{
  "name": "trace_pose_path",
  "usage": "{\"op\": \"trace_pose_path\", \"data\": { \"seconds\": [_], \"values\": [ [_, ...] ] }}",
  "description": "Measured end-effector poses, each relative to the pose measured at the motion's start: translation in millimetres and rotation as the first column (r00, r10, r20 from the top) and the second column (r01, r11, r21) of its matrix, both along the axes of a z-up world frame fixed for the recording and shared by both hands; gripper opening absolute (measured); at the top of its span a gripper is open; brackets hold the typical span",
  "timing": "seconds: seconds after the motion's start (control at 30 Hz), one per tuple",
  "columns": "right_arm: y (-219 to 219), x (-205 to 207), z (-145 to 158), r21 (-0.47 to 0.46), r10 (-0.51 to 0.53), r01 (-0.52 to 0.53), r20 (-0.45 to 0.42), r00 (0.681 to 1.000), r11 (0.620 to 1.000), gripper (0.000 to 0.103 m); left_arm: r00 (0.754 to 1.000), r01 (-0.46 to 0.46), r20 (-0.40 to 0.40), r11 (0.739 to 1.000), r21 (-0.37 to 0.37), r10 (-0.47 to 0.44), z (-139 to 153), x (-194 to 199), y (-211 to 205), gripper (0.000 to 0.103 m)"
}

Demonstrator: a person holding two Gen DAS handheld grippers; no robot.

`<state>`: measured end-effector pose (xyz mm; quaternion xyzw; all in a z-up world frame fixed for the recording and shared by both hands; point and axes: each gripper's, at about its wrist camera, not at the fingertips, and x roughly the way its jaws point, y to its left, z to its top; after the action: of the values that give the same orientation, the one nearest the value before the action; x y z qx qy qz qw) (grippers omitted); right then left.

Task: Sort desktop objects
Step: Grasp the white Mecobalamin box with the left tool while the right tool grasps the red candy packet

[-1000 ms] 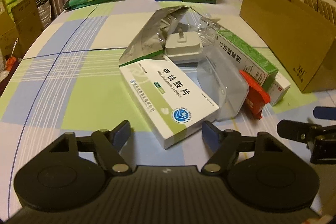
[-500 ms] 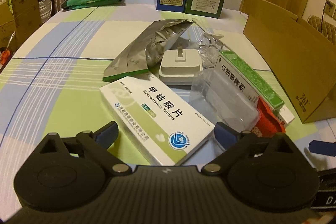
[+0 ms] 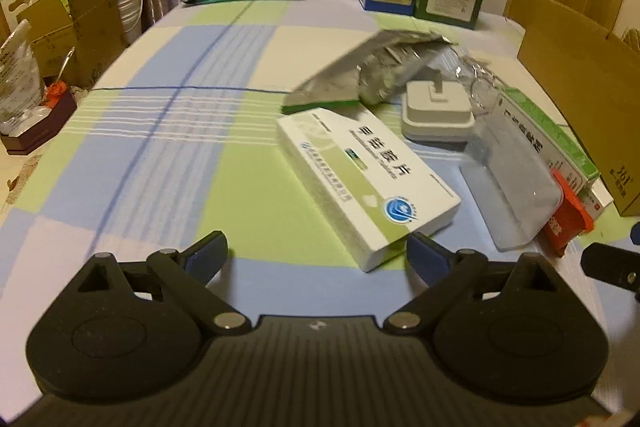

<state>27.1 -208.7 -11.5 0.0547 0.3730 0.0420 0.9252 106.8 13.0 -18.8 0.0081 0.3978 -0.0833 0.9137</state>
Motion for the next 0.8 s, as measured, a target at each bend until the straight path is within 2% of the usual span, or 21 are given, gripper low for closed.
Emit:
{"op": "trace_pose_path", "data": {
  "seconds": [0.07, 0.1, 0.13, 0.23, 0.33, 0.47, 0.53, 0.57, 0.7, 0.8],
  "values": [
    [11, 0, 2, -0.015, 0.057, -0.057, 0.020, 0.998, 0.998, 0.088, 1.000, -0.003, 0.008, 1.000, -0.005, 0.003, 6, -1, 6, 0.095],
    [15, 1, 2, -0.023, 0.082, -0.081, 0.020, 0.996, 0.996, 0.074, 1.000, -0.003, 0.007, 1.000, -0.011, 0.003, 8, -1, 8, 0.095],
    [19, 4, 1, -0.030, 0.101, -0.101, 0.017, 0.995, 0.994, 0.065, 1.000, 0.001, 0.003, 1.000, -0.018, 0.000, 11, 0, 10, 0.095],
    [29, 11, -4, -0.072, 0.135, -0.134, 0.009, 0.991, 0.988, 0.054, 1.000, 0.029, 0.004, 0.999, -0.021, -0.029, 19, 4, 13, 0.095],
    [36, 18, -8, -0.139, 0.163, -0.160, 0.012, 0.987, 0.977, 0.049, 0.997, 0.076, 0.011, 0.997, -0.006, -0.076, 22, 7, 9, 0.095],
    [42, 28, -18, -0.202, 0.183, -0.179, 0.003, 0.983, 0.963, 0.041, 0.996, 0.089, -0.005, 0.995, -0.032, -0.090, 19, 12, 5, 0.095],
    [44, 31, -21, -0.213, 0.186, -0.181, 0.004, 0.983, 0.960, 0.030, 0.996, 0.085, -0.018, 0.995, -0.052, -0.086, 15, 15, 3, 0.096],
    [44, 31, -21, -0.214, 0.186, -0.181, 0.006, 0.982, 0.960, 0.017, 0.996, 0.084, -0.022, 0.995, -0.058, -0.085, 15, 16, 3, 0.096],
    [45, 33, -19, -0.168, 0.210, -0.206, 0.006, 0.978, 0.964, 0.014, 0.996, 0.087, -0.016, 0.994, -0.063, -0.088, 15, 21, -2, 0.096],
    [39, 35, -18, -0.059, 0.206, -0.206, -0.009, 0.979, 0.977, 0.014, 0.995, 0.094, -0.009, 0.993, -0.065, -0.095, 14, 24, -8, 0.097]
  ]
}}
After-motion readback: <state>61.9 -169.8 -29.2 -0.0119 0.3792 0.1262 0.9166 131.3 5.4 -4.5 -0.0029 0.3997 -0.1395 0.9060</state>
